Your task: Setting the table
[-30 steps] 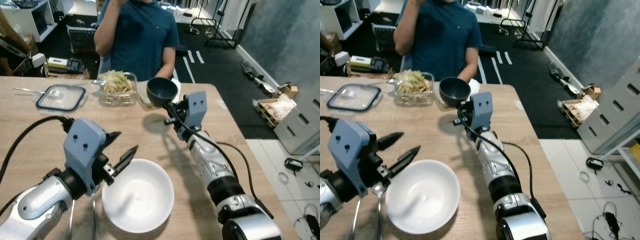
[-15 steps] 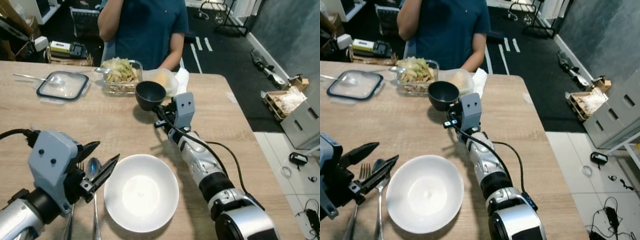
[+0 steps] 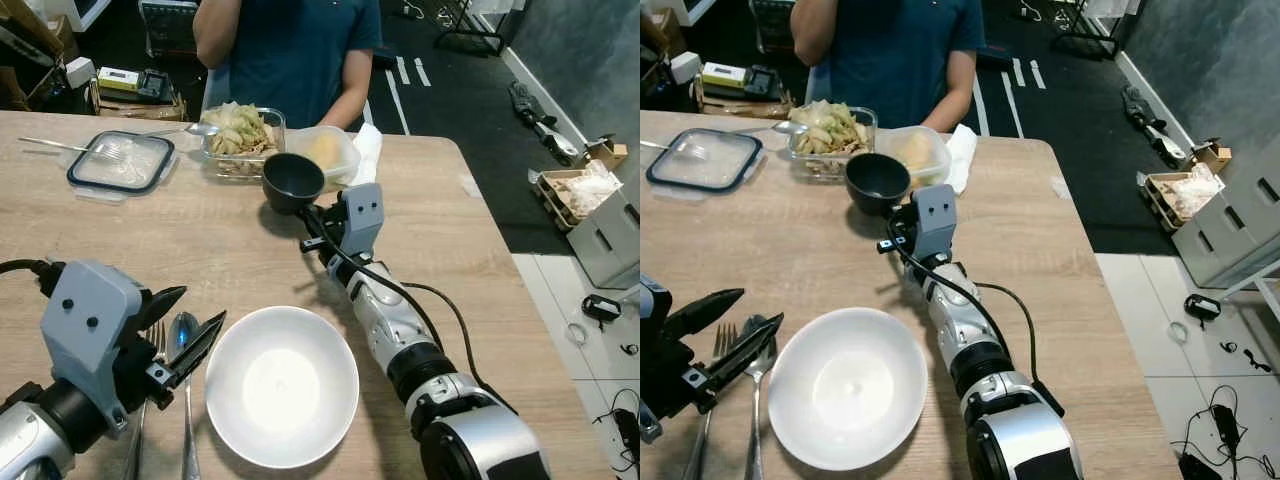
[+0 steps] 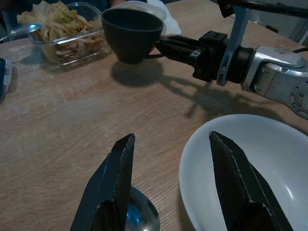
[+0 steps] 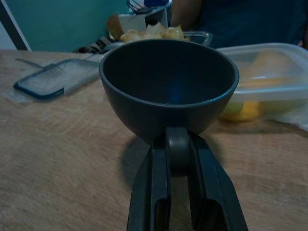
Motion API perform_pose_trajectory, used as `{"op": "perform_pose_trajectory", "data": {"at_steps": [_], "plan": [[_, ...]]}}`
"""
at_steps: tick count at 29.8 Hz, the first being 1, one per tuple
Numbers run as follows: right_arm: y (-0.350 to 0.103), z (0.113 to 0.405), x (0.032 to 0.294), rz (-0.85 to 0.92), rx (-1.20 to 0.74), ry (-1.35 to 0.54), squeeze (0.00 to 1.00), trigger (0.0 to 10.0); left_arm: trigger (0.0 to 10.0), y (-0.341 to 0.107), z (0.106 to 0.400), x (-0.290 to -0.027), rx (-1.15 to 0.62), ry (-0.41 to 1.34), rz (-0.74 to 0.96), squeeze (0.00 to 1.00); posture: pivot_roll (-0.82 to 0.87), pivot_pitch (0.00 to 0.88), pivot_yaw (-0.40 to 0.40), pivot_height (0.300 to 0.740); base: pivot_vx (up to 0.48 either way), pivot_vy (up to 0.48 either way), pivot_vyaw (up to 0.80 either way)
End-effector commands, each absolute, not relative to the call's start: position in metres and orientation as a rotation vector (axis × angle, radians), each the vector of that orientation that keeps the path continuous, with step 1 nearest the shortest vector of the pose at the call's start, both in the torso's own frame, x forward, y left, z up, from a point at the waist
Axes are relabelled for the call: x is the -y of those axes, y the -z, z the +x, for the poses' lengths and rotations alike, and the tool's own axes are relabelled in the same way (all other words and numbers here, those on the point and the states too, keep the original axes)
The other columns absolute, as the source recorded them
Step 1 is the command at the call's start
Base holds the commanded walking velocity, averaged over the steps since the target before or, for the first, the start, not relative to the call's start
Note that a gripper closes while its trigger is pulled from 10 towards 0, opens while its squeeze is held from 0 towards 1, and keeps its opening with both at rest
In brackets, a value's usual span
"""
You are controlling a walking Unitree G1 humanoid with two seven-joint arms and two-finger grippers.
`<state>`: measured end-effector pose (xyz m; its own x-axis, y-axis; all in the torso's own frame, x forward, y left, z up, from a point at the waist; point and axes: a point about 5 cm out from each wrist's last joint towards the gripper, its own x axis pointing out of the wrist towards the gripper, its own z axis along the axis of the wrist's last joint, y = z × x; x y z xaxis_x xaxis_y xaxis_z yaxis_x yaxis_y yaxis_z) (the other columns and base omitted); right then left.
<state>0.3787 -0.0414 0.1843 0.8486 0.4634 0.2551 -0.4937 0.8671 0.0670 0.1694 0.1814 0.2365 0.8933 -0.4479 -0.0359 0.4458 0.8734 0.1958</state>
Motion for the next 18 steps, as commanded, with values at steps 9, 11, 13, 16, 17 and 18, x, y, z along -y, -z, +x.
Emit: {"op": "perform_pose_trajectory", "data": {"at_steps": [9, 11, 13, 16, 17, 18], "plan": [[-0.1799, 0.3718, 0.0295, 0.014, 0.281, -0.528, 0.00, 10.0, 10.0, -0.2351, 0.1659, -0.1786, -0.011, 0.480, 0.196, 0.00, 0.43, 0.202, -0.016, 0.740, 0.000, 0.000, 0.00], [-0.1795, 0.3709, 0.0296, -0.026, 0.293, -0.537, 0.00, 10.0, 10.0, -0.2350, 0.1655, -0.1784, -0.013, 0.481, 0.193, 0.00, 0.42, 0.203, -0.015, 0.740, 0.000, 0.000, 0.00], [-0.1794, 0.3708, 0.0301, -0.035, 0.297, -0.539, 0.00, 10.0, 10.0, -0.2350, 0.1654, -0.1784, -0.015, 0.481, 0.192, 0.00, 0.42, 0.204, -0.014, 0.740, 0.000, 0.000, 0.00], [-0.1783, 0.3715, 0.0335, -0.063, 0.294, -0.542, 0.00, 10.0, 10.0, -0.2346, 0.1654, -0.1781, -0.017, 0.481, 0.190, 0.00, 0.42, 0.203, -0.013, 0.740, 0.000, 0.000, 0.00], [-0.1775, 0.3718, 0.0350, -0.068, 0.289, -0.544, 0.00, 10.0, 10.0, -0.2345, 0.1655, -0.1779, -0.018, 0.481, 0.189, 0.00, 0.42, 0.203, -0.013, 0.740, 0.000, 0.000, 0.00], [-0.1775, 0.3718, 0.0350, -0.068, 0.289, -0.544, 0.00, 10.0, 10.0, -0.2345, 0.1655, -0.1779, -0.018, 0.481, 0.189, 0.00, 0.42, 0.203, -0.013, 0.740, 0.000, 0.000, 0.00]]}}
